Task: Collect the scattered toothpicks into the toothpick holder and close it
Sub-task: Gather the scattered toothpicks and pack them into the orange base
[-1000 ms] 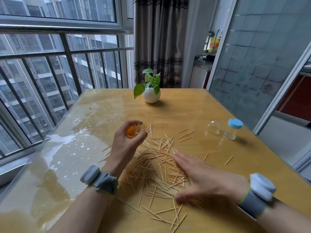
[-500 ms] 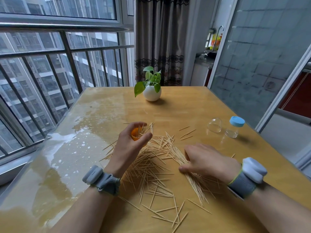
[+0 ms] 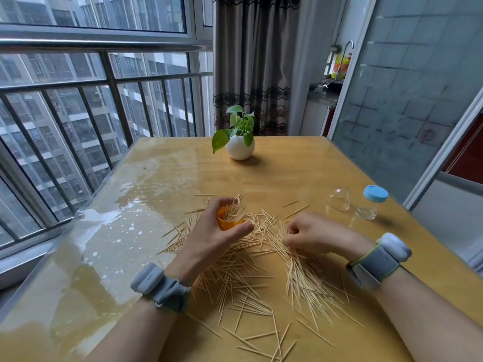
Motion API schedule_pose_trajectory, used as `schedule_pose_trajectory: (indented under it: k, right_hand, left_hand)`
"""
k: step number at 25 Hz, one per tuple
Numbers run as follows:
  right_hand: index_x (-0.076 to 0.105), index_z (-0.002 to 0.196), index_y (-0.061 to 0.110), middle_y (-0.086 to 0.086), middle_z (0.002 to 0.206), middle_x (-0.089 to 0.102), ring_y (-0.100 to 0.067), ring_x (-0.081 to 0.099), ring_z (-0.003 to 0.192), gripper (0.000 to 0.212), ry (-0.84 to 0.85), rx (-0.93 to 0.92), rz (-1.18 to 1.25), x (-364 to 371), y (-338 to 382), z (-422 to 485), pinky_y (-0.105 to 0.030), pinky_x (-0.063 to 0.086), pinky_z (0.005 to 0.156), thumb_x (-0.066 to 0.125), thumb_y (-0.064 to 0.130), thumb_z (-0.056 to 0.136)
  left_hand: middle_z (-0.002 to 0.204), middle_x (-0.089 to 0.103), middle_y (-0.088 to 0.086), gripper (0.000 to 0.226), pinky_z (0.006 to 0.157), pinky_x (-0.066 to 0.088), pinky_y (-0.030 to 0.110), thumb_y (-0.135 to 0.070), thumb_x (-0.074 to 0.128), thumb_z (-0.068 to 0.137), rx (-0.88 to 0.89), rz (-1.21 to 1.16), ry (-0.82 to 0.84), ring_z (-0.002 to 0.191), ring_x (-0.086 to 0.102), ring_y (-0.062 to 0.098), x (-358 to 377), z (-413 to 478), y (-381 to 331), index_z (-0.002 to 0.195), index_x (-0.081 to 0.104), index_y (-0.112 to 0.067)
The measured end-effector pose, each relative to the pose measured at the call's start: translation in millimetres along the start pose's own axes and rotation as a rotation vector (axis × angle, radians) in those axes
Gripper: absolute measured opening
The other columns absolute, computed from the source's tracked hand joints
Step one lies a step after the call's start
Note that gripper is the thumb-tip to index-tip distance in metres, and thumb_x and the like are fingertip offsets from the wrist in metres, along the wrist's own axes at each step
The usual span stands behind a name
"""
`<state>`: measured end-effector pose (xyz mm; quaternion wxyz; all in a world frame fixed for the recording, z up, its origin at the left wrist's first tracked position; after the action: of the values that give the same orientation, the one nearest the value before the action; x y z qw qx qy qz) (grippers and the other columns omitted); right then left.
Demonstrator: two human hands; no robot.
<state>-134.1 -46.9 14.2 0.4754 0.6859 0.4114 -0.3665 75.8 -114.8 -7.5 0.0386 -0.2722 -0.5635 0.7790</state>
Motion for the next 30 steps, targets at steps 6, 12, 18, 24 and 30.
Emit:
schedule_pose_trajectory:
  k: [6,12,18,24,30]
  right_hand:
    - [0.065,0.075,0.001,0.002,0.057,0.056,-0.01,0.045,0.051,0.025,-0.192,-0.109,0.598,-10,-12,3,-0.023,0.035,0.05,0.066,0.02,0.091]
    - [0.061,0.081,0.004,0.0,0.06,0.048,-0.014,0.04,0.056,0.02,-0.539,-0.269,1.108,-18,-6,-3,-0.023,0.033,0.049,0.058,0.015,0.097]
    - [0.063,0.085,0.017,0.005,0.068,0.061,-0.011,0.056,0.063,0.014,-0.757,-0.444,0.809,-2,29,-15,-0.032,0.048,0.057,0.061,0.026,0.096]
    - [0.064,0.081,0.024,0.01,0.067,0.061,-0.003,0.055,0.063,0.014,-0.499,-0.461,0.682,13,37,-10,-0.025,0.047,0.056,0.064,0.027,0.094]
    - [0.071,0.102,0.022,0.008,0.088,0.071,-0.005,0.066,0.083,0.012,-0.523,-0.399,0.782,10,24,-6,-0.025,0.055,0.073,0.061,0.024,0.096]
  left_hand:
    - [0.116,0.055,-0.003,0.061,0.072,0.058,0.026,-0.029,0.078,0.079,0.032,0.03,0.109,0.089,0.065,0.014,15,-7,-2,0.131,0.047,-0.033]
    - [0.132,0.046,-0.015,0.087,0.097,0.042,0.01,-0.04,0.082,0.075,0.118,0.212,0.111,0.119,0.052,0.003,29,-7,-9,0.148,0.036,-0.03]
    - [0.132,0.046,-0.015,0.099,0.101,0.039,0.009,-0.043,0.083,0.072,0.154,0.219,0.091,0.121,0.047,-0.002,33,-9,-13,0.153,0.028,-0.026]
    - [0.136,0.053,-0.006,0.092,0.103,0.045,0.024,-0.042,0.083,0.072,0.185,0.259,0.038,0.118,0.052,0.004,31,-7,-11,0.15,0.037,-0.024]
    - [0.123,0.054,-0.011,0.086,0.097,0.048,0.025,-0.058,0.07,0.07,0.195,0.292,0.053,0.11,0.053,0.003,32,-8,-13,0.145,0.043,-0.026]
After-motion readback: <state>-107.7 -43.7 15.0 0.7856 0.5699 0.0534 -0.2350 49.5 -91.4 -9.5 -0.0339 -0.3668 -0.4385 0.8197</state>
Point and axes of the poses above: each hand's wrist, its own z-axis towards the middle knuckle, its own x-axis out of the palm, y = z × x, the point moved 4 cm from there along z, towards the middle knuckle
